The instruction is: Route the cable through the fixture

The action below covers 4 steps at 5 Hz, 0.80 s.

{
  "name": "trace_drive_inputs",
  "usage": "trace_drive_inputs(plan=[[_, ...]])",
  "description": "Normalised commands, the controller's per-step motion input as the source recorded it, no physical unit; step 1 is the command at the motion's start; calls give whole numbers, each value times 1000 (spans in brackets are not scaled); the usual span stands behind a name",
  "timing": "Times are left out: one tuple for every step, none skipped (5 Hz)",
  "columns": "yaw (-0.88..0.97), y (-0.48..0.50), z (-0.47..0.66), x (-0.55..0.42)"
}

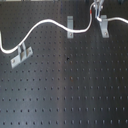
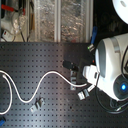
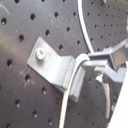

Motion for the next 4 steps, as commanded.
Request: trace_drive_inputs(plan=[[0, 184, -1, -102], [86, 292, -1, -272], [126, 284, 0, -262], [0, 164, -61, 46]])
